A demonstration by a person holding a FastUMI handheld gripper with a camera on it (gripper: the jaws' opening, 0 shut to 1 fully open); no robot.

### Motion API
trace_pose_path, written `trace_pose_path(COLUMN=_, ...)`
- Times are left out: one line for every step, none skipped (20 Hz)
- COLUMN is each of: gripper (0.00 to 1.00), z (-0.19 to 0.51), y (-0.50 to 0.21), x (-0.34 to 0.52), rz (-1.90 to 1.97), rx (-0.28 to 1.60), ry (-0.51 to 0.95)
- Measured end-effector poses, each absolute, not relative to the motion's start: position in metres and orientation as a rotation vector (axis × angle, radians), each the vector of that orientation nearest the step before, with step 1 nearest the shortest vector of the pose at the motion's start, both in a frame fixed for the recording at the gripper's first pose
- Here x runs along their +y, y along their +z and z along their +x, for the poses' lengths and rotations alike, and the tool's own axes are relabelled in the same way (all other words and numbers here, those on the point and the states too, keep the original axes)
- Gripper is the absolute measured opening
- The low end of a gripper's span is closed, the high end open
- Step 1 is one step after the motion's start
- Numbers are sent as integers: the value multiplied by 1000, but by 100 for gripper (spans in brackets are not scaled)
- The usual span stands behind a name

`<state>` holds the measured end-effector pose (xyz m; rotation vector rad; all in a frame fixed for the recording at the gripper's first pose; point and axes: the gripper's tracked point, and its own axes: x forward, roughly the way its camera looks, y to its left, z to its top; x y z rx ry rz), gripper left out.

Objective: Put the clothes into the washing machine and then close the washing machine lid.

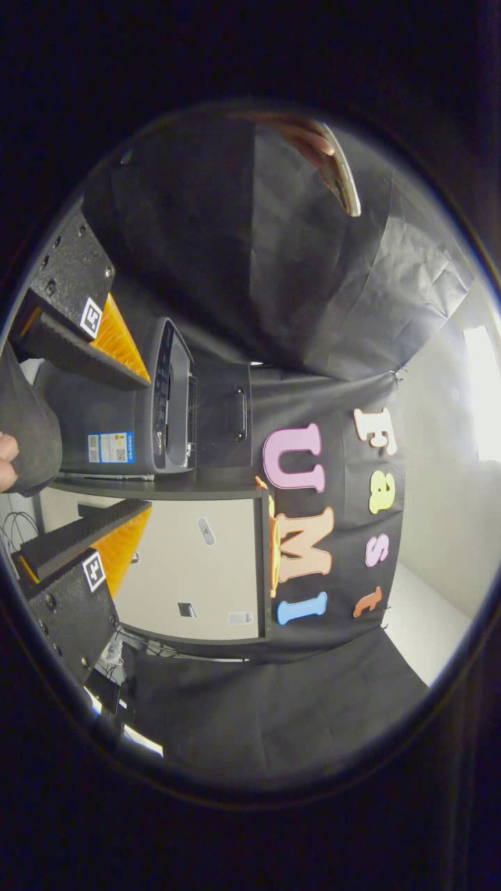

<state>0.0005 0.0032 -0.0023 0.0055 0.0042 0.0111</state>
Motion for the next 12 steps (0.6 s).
trace_pose_path(gripper=95, z=0, y=-3, x=3, rz=3, rx=6, ry=12)
trace_pose_path(gripper=95, z=0, y=-2, x=4, rz=2, rx=6, ry=13)
trace_pose_path(gripper=95, z=1, y=-3, x=4, rz=2, rx=8, ry=14)
trace_pose_path(gripper=95, z=1, y=-3, x=5, rz=0, rx=8, ry=14)
trace_pose_path(gripper=95, z=1, y=-2, x=5, rz=-3, rx=7, ry=15)
trace_pose_path(gripper=95, z=0, y=-1, x=4, rz=-7, rx=4, ry=13)
trace_pose_path(gripper=95, z=0, y=-1, x=4, rz=-7, rx=4, ry=13)
trace_pose_path(gripper=95, z=1, y=0, x=4, rz=-4, rx=3, ry=14)
trace_pose_path(gripper=95, z=1, y=1, x=5, rz=0, rx=-1, ry=14)
trace_pose_path(gripper=95, z=1, y=1, x=4, rz=2, rx=-1, ry=15)
trace_pose_path(gripper=95, z=2, y=0, x=5, rz=0, rx=1, ry=16)
trace_pose_path(gripper=95, z=2, y=0, x=6, rz=-3, rx=2, ry=17)
